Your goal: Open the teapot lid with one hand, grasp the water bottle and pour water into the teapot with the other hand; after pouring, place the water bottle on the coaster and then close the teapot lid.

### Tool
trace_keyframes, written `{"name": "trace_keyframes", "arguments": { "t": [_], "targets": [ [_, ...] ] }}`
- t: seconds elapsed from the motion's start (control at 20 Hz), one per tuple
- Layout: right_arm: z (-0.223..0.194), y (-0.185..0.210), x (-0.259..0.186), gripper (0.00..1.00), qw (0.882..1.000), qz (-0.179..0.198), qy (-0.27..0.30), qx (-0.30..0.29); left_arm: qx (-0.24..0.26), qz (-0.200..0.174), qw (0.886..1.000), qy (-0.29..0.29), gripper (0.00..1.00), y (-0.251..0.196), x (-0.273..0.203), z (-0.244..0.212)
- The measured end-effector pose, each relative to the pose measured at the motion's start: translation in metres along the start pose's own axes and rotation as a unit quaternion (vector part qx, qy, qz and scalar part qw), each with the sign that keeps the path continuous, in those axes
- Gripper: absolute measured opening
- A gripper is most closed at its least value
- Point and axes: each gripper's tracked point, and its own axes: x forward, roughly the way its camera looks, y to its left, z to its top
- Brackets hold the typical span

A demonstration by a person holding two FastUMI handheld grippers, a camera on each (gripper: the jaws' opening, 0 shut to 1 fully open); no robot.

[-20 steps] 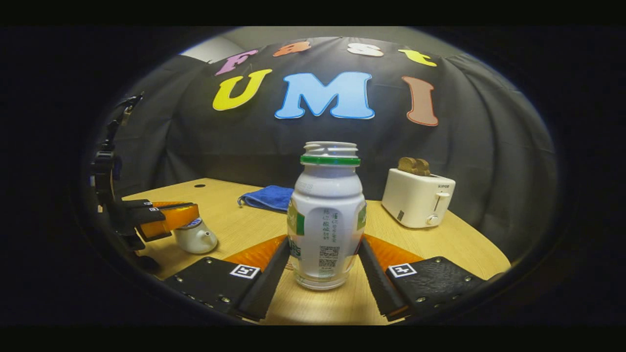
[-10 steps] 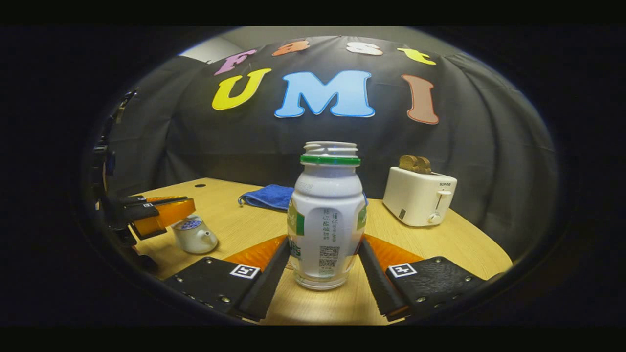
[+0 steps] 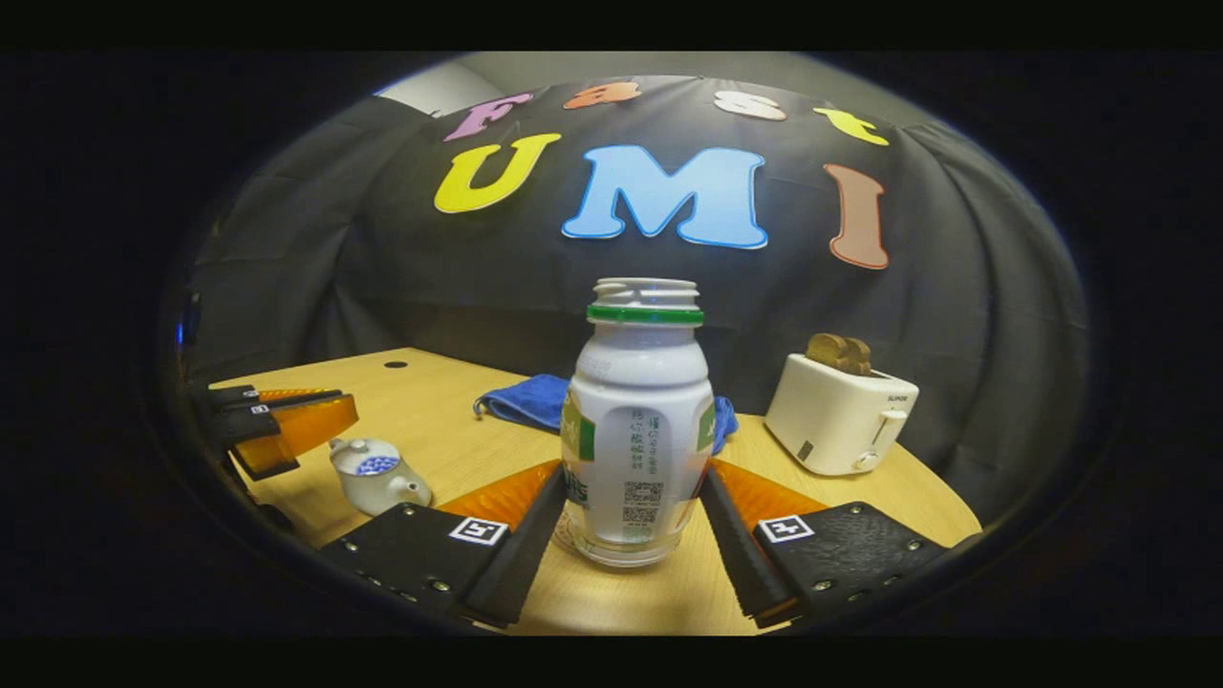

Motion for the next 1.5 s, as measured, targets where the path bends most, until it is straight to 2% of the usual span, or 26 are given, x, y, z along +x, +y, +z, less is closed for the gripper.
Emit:
{"name": "trace_keyframes", "arguments": {
  "t": [0.25, 0.55, 1.05, 1.15, 1.5],
  "targets": [
    [-0.003, 0.006, 0.027, 0.81, 1.0, -0.004, 0.012, 0.003, -0.029, 0.005, 1.0, -0.007, 0.27, 0.01, -0.003, 0.005],
    [-0.025, 0.005, 0.042, 0.8, 0.999, -0.002, 0.04, 0.023, -0.034, 0.004, 0.999, -0.004, 0.27, 0.01, -0.003, 0.003],
    [-0.029, 0.008, 0.045, 0.83, 0.999, 0.005, 0.039, 0.029, -0.032, 0.003, 0.999, 0.003, 0.26, 0.009, -0.001, -0.002],
    [-0.028, 0.006, 0.043, 0.89, 0.999, 0.003, 0.039, 0.032, -0.032, 0.003, 0.999, 0.003, 0.27, 0.009, 0.0, -0.001],
    [-0.019, 0.001, 0.028, 0.89, 0.999, -0.001, 0.021, 0.045, -0.031, 0.002, 1.0, -0.002, 0.27, 0.008, -0.002, 0.002]
  ]
}}
